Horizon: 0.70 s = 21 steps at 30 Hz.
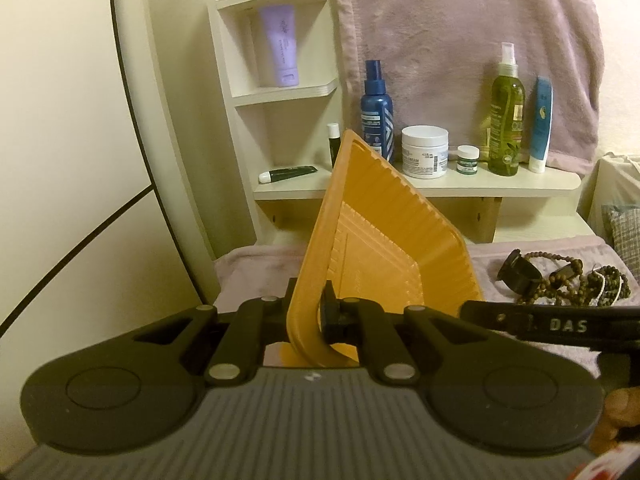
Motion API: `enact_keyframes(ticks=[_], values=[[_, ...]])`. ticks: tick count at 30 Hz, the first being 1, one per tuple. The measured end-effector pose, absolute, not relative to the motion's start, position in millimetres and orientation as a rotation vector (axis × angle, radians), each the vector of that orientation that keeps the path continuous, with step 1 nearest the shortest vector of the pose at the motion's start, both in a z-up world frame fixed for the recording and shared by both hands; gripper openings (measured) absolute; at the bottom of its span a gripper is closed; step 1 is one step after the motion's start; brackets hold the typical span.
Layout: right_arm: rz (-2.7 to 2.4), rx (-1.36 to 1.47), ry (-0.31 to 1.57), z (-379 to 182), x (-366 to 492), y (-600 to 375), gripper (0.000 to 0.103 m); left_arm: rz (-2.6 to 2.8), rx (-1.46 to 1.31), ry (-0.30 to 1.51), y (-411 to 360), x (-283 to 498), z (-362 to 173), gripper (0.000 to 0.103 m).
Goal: Organize jewelry
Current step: 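Carry the black piece into the orange tray and open the right gripper, then grasp the pearl necklace with the right gripper and lift it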
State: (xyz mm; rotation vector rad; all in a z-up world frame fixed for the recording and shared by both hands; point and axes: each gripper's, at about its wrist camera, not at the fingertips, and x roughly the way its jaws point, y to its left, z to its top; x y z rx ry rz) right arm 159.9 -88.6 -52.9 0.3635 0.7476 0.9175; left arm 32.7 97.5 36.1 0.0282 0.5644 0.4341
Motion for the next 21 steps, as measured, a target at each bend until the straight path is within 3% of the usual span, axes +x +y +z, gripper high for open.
enact_keyframes(ticks=[21], values=[[0.446,0.135,0.674,-80,141,-194,0.055,0.441,0.008,0.566,102,32,34,0.007]])
